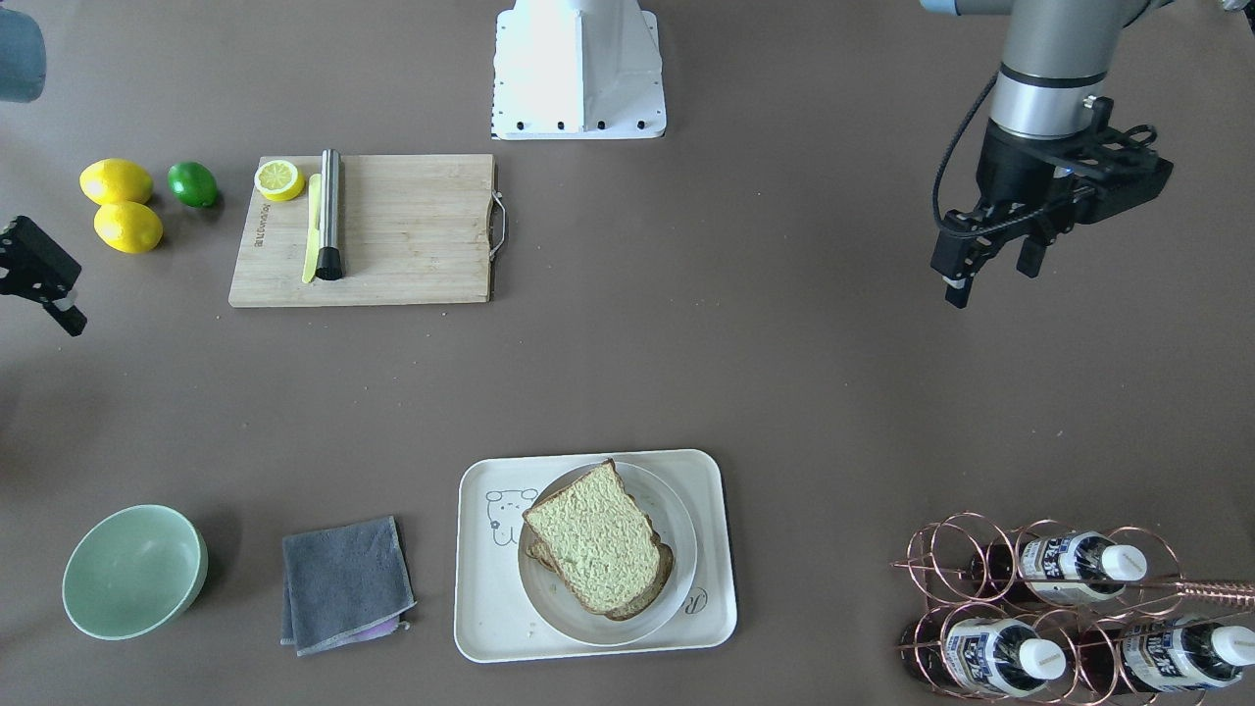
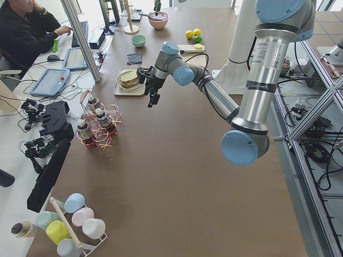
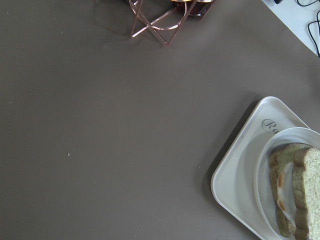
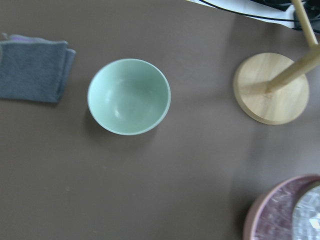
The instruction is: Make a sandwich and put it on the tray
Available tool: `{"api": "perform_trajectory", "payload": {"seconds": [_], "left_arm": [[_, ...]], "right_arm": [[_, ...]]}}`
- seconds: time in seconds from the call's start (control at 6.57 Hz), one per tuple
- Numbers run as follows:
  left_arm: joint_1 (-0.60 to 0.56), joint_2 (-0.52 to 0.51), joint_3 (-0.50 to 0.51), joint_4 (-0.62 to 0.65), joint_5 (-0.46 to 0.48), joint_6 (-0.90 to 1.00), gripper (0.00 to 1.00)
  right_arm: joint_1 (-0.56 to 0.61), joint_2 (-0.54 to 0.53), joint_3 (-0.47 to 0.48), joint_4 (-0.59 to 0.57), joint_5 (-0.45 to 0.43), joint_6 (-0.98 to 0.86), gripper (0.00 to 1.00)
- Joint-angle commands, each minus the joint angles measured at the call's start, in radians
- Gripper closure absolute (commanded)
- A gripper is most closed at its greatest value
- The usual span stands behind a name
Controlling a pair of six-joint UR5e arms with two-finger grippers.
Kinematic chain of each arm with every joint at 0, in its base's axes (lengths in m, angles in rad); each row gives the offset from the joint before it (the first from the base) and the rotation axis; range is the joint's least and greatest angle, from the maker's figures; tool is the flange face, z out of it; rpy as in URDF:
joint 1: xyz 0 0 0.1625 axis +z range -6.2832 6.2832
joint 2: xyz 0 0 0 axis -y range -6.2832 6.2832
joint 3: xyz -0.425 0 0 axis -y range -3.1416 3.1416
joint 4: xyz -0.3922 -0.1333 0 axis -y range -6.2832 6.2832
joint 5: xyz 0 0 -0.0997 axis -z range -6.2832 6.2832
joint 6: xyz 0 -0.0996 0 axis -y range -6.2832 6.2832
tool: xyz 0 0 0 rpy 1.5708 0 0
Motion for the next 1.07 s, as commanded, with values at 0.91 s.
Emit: {"api": "perform_trajectory", "payload": {"seconds": [0.91], "left_arm": [[-0.601, 0.177, 0.308, 0.135, -0.511, 1.028, 0.02]], "right_arm": [[0.373, 0.015, -0.469, -0.196, 0.136, -0.726, 0.00]]}}
